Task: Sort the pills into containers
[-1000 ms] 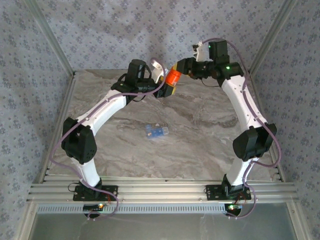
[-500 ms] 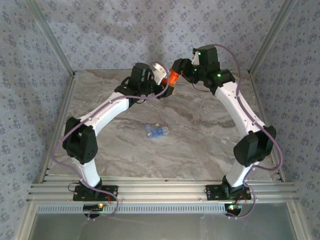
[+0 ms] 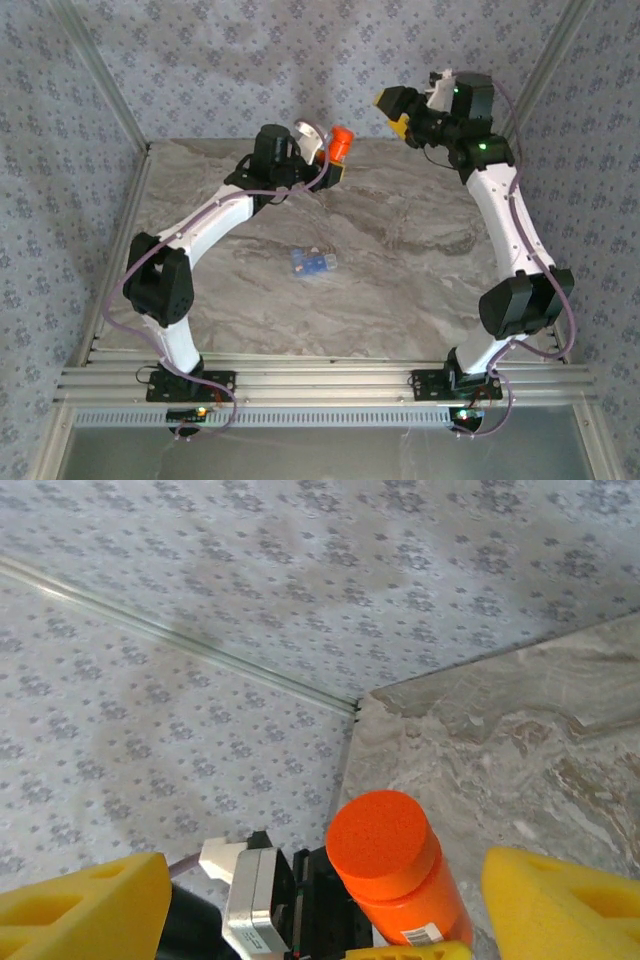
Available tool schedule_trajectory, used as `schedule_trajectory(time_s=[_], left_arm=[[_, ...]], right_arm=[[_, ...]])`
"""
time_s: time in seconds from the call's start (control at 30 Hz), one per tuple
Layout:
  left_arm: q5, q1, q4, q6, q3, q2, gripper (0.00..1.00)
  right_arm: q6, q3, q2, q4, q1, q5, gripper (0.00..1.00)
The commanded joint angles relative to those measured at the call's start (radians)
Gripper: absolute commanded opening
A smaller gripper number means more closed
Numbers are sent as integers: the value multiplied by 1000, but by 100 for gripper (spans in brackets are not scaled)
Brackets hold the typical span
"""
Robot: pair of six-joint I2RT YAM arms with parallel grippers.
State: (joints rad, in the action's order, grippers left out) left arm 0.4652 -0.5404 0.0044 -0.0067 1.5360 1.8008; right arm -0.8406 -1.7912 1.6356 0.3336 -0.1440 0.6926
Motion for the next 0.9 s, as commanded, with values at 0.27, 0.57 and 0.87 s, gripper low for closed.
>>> schedule_trajectory(time_s=[0.27,0.57,0.87], left_arm=[[320,18,-142,-58,200,47,0],[345,17,-167,-55,226,69,0],[355,16,-195,-40,257,86,0]], right_arm=[[325,-143,121,139,34,259,82],[349,-165,156,138,-8,286,82],[366,-163,181,178,-38,225,80]])
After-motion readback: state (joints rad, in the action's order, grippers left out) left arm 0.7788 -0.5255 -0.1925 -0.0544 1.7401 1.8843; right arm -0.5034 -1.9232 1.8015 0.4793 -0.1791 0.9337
